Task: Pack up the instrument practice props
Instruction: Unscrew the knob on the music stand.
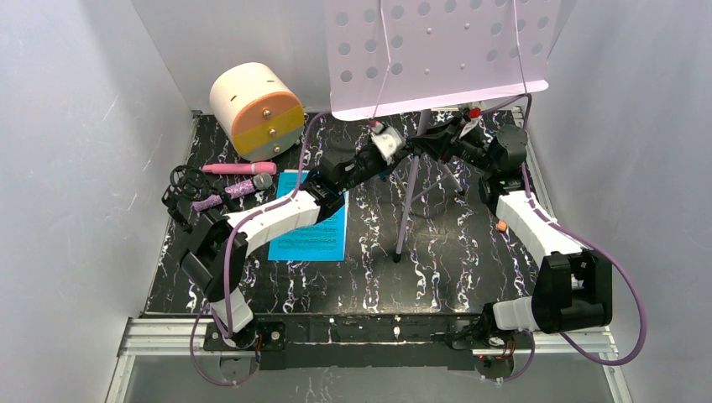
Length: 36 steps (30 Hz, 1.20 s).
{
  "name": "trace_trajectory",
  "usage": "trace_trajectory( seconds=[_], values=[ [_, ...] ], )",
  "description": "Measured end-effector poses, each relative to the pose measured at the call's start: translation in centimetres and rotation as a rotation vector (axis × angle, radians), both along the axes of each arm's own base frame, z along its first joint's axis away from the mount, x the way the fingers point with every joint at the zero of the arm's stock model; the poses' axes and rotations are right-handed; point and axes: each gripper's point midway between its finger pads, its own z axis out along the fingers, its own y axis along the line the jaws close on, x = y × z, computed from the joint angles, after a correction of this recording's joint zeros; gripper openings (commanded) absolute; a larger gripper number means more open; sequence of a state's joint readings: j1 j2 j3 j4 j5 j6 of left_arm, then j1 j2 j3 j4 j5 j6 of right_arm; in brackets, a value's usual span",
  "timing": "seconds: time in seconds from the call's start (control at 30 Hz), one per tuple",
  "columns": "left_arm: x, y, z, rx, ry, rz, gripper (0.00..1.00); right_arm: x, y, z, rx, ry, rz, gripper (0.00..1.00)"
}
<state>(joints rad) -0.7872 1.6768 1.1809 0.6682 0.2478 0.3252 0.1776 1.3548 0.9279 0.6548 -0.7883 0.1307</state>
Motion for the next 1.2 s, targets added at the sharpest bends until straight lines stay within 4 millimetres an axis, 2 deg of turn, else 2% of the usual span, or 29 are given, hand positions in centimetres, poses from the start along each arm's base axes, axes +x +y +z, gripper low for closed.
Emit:
trace_trajectory(
  seconds=[0.27, 0.43, 0.53, 0.63, 0.73, 0.83, 0.9, 1.07, 1.2],
  values=[
    [0.1, 0.4, 0.0, -0.397, 0.646, 0.052, 0.00, -0.1, 0.0, 0.0, -0.001, 0.001, 0.005, 0.01],
    [0.1, 0.1, -0.1, -0.645, 1.065, 0.006, 0.00, 0.0, 0.0, 0.0, 0.000, 0.001, -0.002, 0.01],
    [0.2, -0.2, 0.0, -0.750, 1.238, -0.022, 0.08, 0.2, -0.1, 0.0, 0.001, 0.002, -0.011, 0.01],
    [0.2, -0.1, 0.1, -0.812, 1.333, -0.020, 0.23, 0.2, -0.2, 0.0, 0.002, 0.002, -0.012, 0.01],
    [0.4, 0.1, -0.2, -0.819, 1.340, 0.006, 0.39, 0.2, -0.1, 0.0, 0.002, 0.002, -0.012, 0.01],
    [0.5, 0.8, -1.2, -0.766, 1.282, 0.069, 0.47, 0.2, -0.1, 0.0, 0.001, 0.002, -0.012, 0.01],
    [0.3, 1.4, -1.1, -0.731, 1.222, 0.087, 0.51, 0.2, -0.1, 0.0, 0.001, 0.002, -0.012, 0.01],
    [-0.5, 3.7, 0.0, -0.559, 0.903, 0.104, 0.59, 0.2, -0.1, 0.0, 0.001, 0.002, -0.011, 0.01],
    [-1.3, 4.5, 1.0, -0.422, 0.645, 0.046, 0.67, 0.2, -0.1, 0.0, 0.001, 0.002, -0.011, 0.01]
  ],
)
